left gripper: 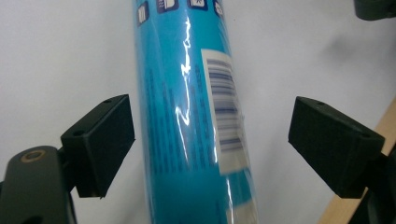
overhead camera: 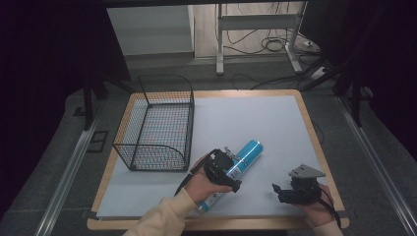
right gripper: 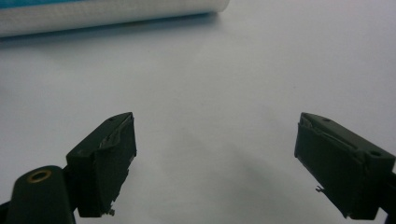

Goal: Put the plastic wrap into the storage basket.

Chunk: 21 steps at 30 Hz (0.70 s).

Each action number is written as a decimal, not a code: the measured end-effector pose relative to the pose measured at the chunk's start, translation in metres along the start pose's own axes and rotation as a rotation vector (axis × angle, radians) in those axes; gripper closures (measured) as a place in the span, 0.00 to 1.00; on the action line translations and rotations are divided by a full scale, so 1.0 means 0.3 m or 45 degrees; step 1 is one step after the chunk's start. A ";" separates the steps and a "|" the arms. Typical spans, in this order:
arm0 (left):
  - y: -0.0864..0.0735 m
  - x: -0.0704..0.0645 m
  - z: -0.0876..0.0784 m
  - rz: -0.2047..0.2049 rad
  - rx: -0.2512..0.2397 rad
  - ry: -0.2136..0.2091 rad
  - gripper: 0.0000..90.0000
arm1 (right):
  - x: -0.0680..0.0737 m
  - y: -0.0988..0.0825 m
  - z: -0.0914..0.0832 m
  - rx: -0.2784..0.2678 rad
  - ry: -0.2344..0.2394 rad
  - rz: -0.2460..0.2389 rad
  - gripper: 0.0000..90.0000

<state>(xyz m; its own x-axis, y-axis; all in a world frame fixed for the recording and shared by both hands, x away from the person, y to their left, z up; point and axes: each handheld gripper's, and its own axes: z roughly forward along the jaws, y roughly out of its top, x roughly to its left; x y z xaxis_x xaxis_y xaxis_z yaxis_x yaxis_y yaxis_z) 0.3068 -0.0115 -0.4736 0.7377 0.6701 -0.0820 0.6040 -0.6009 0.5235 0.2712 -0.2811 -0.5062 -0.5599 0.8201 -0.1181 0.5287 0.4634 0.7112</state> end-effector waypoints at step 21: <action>0.061 0.020 0.108 -0.046 0.161 0.020 0.23 | 0.002 0.002 0.002 -0.002 0.004 -0.001 0.14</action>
<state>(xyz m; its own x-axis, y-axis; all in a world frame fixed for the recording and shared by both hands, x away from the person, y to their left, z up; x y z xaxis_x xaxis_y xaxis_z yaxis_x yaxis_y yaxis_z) 0.3320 -0.0325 -0.4920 0.7107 0.6984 -0.0849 0.6638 -0.6258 0.4095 0.2717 -0.2802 -0.5062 -0.5624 0.8186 -0.1166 0.5272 0.4636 0.7121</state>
